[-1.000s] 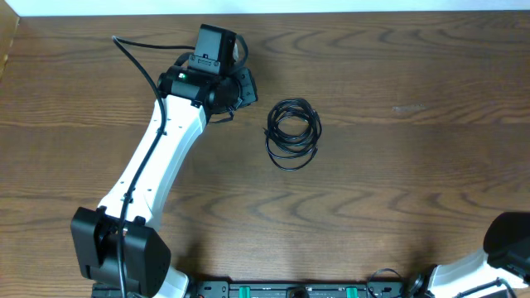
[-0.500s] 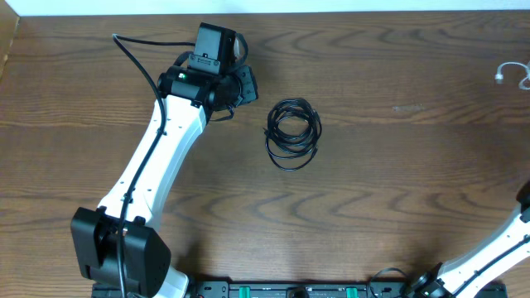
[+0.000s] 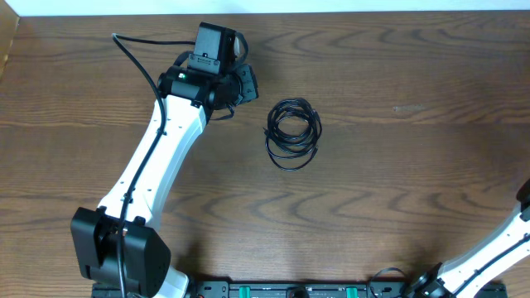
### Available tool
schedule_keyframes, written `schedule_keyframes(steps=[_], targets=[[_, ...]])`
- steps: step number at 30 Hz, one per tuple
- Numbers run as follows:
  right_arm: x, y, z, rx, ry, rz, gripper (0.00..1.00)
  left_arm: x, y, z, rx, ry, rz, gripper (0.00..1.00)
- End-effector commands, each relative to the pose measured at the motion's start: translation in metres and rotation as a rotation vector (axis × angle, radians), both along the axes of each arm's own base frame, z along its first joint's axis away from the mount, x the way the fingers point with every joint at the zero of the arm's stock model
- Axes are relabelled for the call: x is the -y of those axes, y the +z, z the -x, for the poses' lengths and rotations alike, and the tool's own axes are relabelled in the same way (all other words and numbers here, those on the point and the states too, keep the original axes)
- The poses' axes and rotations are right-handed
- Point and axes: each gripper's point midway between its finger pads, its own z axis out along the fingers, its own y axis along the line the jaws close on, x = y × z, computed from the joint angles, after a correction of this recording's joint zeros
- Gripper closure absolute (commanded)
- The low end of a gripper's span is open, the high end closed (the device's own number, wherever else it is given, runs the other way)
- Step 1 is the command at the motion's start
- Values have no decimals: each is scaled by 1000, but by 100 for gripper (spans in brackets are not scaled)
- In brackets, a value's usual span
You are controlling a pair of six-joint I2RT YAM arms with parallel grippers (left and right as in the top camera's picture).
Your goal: Untangle cables
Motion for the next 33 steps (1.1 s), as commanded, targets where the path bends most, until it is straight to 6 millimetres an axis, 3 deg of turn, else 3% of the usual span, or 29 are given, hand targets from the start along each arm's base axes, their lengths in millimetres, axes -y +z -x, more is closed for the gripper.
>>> schedule_keyframes(steps=[1, 2, 3, 6, 9, 11, 13, 16, 18, 19, 21, 23, 24, 25, 30, 32, 33], targets=[[0, -62, -3, -75, 8, -75, 91, -3, 0, 0, 7, -10, -15, 92], [0, -68, -2, -81, 4, -87, 54, -3, 0, 0, 7, -11, -15, 92], [0, -70, -2, -77, -8, -106, 1, -3, 0, 0, 7, -11, -15, 92], [0, -63, -3, -51, -30, -124, 1, -3, 0, 0, 8, -14, -17, 92], [0, -30, -3, -12, -27, -91, 0, -3, 0, 0, 8, -15, -17, 92], [-5, 4, -2, 26, -22, -58, 1, -3, 0, 0, 8, -14, -17, 92], [-15, 52, 2, 77, -13, -14, 1, -3, 0, 1, 7, -14, -17, 92], [-43, 132, 16, 170, -5, 29, 1, -3, 0, 1, 7, -14, -17, 92], [-64, 170, 28, 220, -4, 15, 1, -3, -1, 1, 5, -14, -17, 92], [-97, 203, 39, 257, 53, -14, 1, -3, -1, 2, 0, -14, -19, 92], [-135, 226, 47, 280, 150, -51, 1, -3, -2, 3, -6, -14, -21, 92], [-171, 239, 50, 292, 257, -91, 1, -3, -2, 3, -7, -15, -21, 92], [-210, 249, 52, 299, 376, -122, 1, -4, -1, 4, -5, -15, -21, 92], [-231, 252, 52, 296, 448, -120, 1, -3, 0, 4, -1, -22, -22, 92], [-309, 274, 52, 329, 674, -119, 1, -4, 3, 6, 7, -35, -27, 92], [-347, 292, 53, 387, 817, -119, 1, -3, 3, 6, 9, -35, -27, 92], [-381, 308, 55, 443, 935, -105, 1, -4, 4, 6, 10, -35, -27, 92]])
